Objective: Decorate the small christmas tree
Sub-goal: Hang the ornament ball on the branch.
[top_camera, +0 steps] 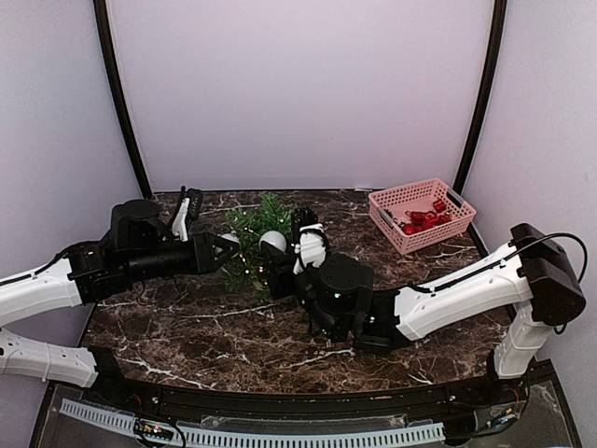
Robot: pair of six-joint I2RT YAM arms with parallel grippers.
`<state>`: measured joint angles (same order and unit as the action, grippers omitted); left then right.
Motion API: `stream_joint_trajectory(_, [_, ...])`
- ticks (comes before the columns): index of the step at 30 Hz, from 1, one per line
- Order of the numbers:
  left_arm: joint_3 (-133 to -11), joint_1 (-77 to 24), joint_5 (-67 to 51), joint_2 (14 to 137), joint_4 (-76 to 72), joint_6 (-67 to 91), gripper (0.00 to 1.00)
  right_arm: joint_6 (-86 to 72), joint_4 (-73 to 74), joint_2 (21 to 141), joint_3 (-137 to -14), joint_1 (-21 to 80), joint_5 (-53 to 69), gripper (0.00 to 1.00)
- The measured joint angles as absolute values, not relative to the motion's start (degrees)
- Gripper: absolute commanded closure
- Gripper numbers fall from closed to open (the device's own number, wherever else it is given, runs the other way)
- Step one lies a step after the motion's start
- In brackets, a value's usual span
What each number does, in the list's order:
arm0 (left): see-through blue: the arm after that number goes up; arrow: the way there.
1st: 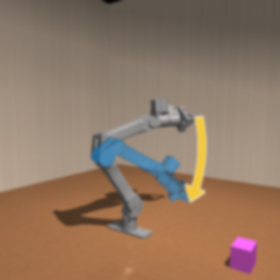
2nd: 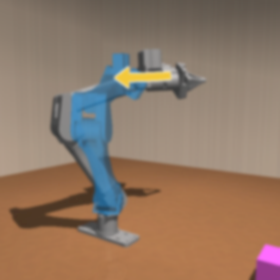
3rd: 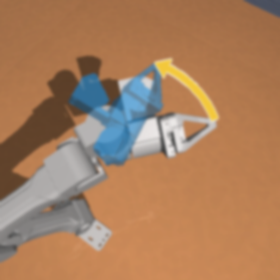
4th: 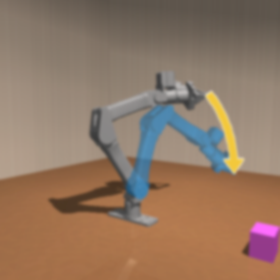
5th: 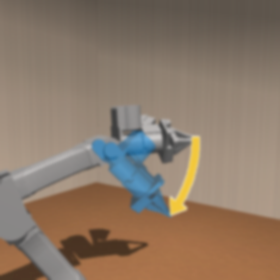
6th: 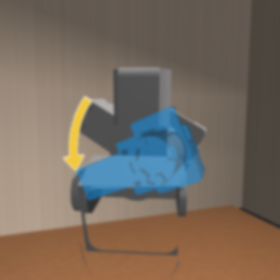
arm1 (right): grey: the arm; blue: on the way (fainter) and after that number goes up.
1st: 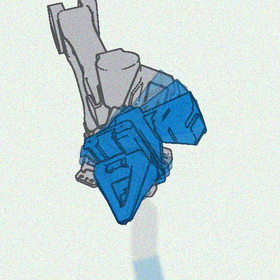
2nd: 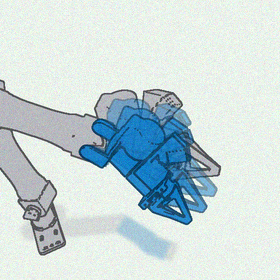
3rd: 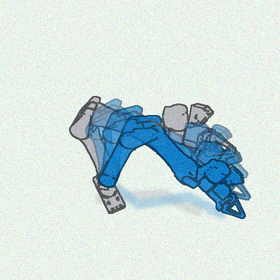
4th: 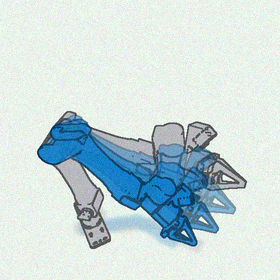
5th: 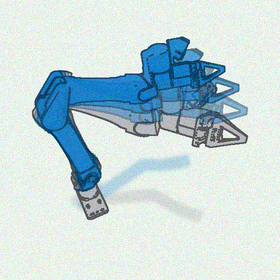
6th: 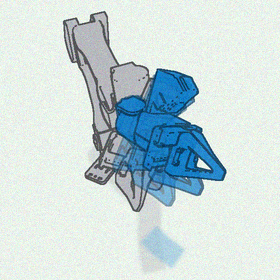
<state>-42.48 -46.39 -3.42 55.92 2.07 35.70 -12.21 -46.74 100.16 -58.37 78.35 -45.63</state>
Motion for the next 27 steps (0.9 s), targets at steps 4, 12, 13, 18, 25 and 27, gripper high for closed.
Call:
stream_joint_trajectory(4, [-42.48, -46.39, -5.23, 55.31, 3.29, 34.63, 0.64, -11.94, -46.83, 100.16, -58.37, 78.37, -46.59, 0.58])
stream_joint_trajectory(12, [-42.89, -46.39, -11.27, 57.82, 1.39, 33.34, 0.75, -11.16, -47.46, 100.16, -58.37, 78.39, -47.24, 0.58])
stream_joint_trajectory(13, [-43.05, -46.39, -11.73, 58.39, 0.91, 33.36, 0.76, -11.14, -47.57, 100.16, -58.37, 78.39, -47.35, 0.58])
stream_joint_trajectory(18, [-44.18, -46.39, -12.16, 61.06, -0.03, 33.43, 0.79, -10.96, -47.64, 100.16, -58.37, 78.39, -47.55, 0.58])
stream_joint_trajectory(25, [-45.3, -46.39, -10.31, 62.65, -0.12, 33.67, 0.82, -10.9, -47.99, 100.16, -58.37, 78.39, -47.64, 0.58])
stream_joint_trajectory(27, [-45.32, -46.39, -9.82, 63.07, -0.12, 33.71, 0.82, -10.83, -48.07, 100.16, -58.37, 78.39, -47.64, 0.58])
